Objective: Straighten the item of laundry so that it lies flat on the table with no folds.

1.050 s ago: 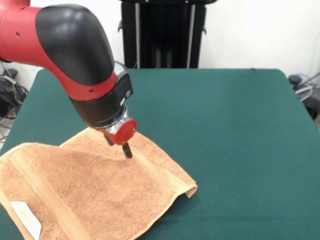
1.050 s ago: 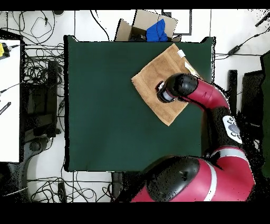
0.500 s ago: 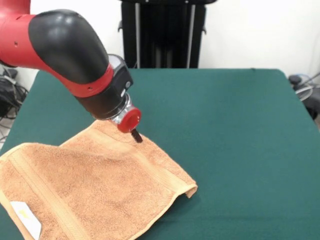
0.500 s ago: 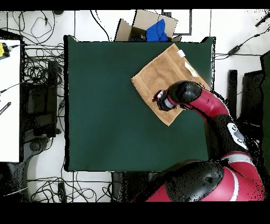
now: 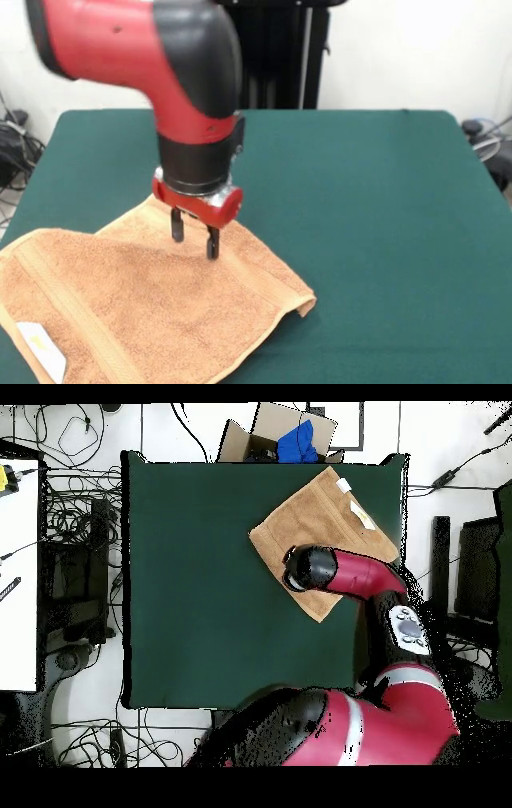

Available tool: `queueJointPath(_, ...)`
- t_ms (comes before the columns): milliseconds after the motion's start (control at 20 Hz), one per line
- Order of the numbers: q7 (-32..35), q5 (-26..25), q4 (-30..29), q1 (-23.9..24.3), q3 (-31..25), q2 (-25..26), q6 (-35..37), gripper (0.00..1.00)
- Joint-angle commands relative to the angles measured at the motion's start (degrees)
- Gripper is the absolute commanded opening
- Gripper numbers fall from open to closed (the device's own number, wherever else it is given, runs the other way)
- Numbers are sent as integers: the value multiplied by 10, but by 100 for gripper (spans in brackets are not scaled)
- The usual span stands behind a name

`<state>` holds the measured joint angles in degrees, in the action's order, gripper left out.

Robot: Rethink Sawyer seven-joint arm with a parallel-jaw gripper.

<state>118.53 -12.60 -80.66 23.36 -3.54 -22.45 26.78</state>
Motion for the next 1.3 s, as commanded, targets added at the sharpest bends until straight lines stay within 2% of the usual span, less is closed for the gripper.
queueJointPath(50, 209, 0, -41, -77, 109, -4, -81, 100)
queueJointPath(250, 199, 46, -57, -94, 131, 3, -97, 100)
queueJointPath(550, 166, 94, -78, -83, 117, 12, -111, 100)
queueJointPath(750, 138, 103, -76, -80, 114, 11, -99, 100)
queueJointPath(950, 127, 101, -56, -81, 128, 23, -126, 100)
queueJointPath(1150, 119, 108, -14, -57, 112, 53, -150, 100)
queueJointPath(1300, 119, 110, -13, -52, 106, 63, -162, 100)
